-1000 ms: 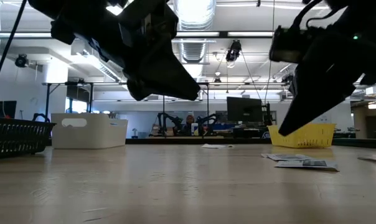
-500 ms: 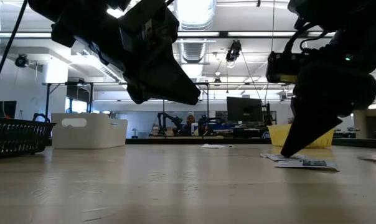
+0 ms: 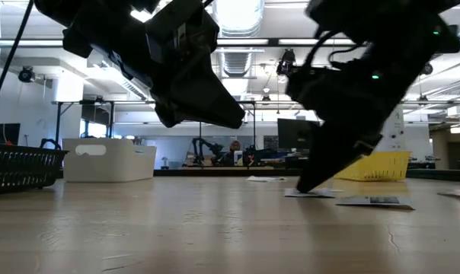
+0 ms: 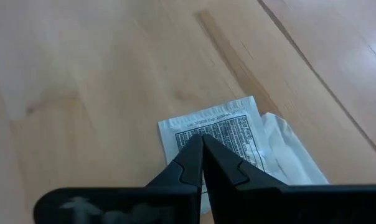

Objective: Pick & Place First Aid Supplies
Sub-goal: Put the gray towelette pack into the white bin

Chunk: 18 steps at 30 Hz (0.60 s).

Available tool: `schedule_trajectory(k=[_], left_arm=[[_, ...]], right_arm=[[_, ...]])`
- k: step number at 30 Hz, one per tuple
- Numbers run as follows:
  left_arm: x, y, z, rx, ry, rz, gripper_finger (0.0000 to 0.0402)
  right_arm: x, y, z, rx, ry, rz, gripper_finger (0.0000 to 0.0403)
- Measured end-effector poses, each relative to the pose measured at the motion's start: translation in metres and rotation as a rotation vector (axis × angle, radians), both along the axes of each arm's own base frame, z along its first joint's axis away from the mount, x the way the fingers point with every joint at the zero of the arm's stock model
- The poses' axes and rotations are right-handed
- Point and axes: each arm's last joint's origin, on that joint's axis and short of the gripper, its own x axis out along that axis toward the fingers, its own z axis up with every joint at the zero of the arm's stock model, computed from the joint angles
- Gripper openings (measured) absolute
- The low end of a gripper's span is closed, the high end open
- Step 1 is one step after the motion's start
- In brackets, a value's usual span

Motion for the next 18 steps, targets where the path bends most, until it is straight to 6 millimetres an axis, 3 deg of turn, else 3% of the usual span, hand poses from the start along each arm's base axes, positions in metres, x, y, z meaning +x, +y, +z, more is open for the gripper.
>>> schedule_trajectory(k=[10,18], left_arm=[[-0.005,0.001,-0.007,-0.039,0.086,0.036,0.0092],[-0.003,0.000,-0.023,-0.056,0.148,0.034,0.0092]], right_arm=[[0.037,0.011,0.006,-0.030,0.003,0.119,0.0008],[0.044,0.012,0.015,-0.047,0.000,0.160,0.0008]])
